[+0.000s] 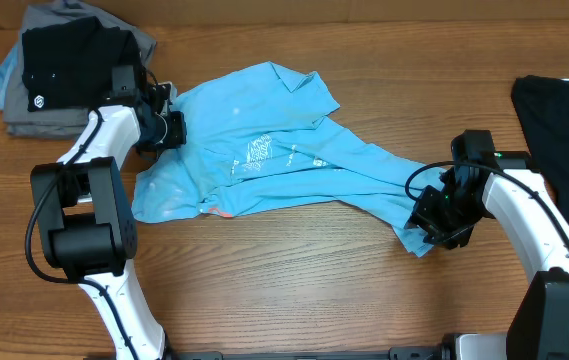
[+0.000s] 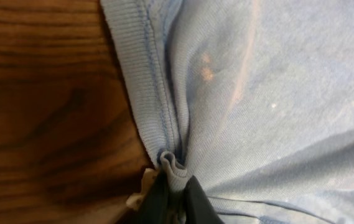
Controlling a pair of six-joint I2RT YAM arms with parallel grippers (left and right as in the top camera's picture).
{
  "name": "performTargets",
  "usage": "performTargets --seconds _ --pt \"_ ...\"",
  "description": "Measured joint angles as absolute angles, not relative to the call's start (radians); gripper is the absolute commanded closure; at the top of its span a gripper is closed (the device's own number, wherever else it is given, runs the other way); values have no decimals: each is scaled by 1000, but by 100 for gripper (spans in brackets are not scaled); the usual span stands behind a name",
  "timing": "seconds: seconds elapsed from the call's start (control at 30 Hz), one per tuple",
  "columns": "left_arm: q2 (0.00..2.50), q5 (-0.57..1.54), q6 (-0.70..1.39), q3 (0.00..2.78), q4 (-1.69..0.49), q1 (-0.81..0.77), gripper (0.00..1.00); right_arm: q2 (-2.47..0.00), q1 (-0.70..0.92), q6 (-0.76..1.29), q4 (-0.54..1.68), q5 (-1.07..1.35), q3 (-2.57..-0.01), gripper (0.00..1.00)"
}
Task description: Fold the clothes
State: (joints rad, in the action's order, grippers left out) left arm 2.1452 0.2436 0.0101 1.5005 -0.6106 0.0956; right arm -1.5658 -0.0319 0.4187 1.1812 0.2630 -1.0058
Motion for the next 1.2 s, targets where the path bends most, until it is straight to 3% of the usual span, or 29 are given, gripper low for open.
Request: performTargets --seconds 0.03,0.2,0.27,0.43,0.57,1.03,1.2 --pt "2145 244 8 1505 -622 96 96 -1566 -32 418 1193 263 -1006 51" --pt "2145 243 8 1539 -719 96 96 -1566 -32 418 1208 247 -1006 20" --pt "2144 243 8 1563 -757 96 96 -1566 -32 410 1192 220 -1005 15" --pt "2094 242 9 1587 -809 96 96 -1566 -32 414 1121 149 -1003 17" --pt "2045 242 19 1597 -835 95 96 -1566 -32 416 1019 119 -970 39" --pt "2031 242 23 1599 -902 93 96 -1566 -32 418 901 97 -895 40" --pt "2031 241 23 1599 -910 93 96 -1566 -32 421 887 96 -895 51"
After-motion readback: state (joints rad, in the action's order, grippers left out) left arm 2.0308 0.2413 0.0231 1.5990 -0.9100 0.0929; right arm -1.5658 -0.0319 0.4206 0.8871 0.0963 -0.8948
